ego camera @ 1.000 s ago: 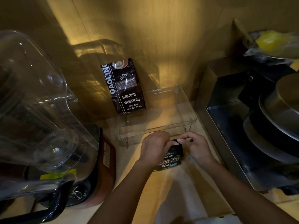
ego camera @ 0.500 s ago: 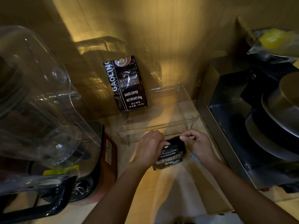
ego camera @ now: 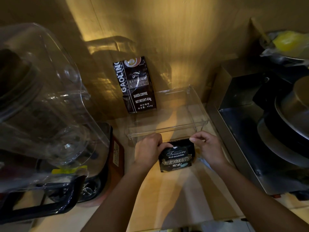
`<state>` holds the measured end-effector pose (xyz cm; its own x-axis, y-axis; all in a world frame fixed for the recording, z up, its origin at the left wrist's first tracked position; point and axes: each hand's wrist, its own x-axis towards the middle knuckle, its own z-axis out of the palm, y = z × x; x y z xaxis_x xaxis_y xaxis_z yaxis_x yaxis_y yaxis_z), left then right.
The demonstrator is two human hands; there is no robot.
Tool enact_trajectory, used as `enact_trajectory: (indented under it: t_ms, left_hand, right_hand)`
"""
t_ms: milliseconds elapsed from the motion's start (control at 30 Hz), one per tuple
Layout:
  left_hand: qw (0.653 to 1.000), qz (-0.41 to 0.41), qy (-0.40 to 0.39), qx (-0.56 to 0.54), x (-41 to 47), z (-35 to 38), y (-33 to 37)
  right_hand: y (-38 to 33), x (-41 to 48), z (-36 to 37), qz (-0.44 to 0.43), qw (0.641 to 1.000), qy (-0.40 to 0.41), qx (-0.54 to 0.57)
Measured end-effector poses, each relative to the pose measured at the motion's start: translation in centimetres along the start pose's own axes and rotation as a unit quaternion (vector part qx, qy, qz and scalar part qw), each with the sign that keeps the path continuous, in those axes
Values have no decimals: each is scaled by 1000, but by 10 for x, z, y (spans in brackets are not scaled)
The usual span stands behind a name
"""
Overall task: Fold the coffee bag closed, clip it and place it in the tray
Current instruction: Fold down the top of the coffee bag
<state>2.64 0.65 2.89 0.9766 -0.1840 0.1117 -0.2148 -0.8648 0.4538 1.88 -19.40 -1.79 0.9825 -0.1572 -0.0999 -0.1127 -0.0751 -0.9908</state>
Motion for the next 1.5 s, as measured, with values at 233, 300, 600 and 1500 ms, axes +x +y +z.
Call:
enact_trajectory:
  t_ms: [233, 300, 600, 1500]
  left_hand:
    - [997, -2, -32, -71, 0, -4, -10]
    - [999, -8, -9, -47, -1, -2, -10]
    - [994, -4, 105, -6, -9, 5, -14]
    - [984, -22, 32, -174, -9, 2, -19]
  right_hand:
    - [-9, -1, 4, -11, 1000, 18, -16]
    - [-9, -1, 4, -7, 999, 19, -24]
    - [-12, -1, -1, 8, 999, 28, -22]
    - [-51, -19, 50, -355, 787, -71, -500]
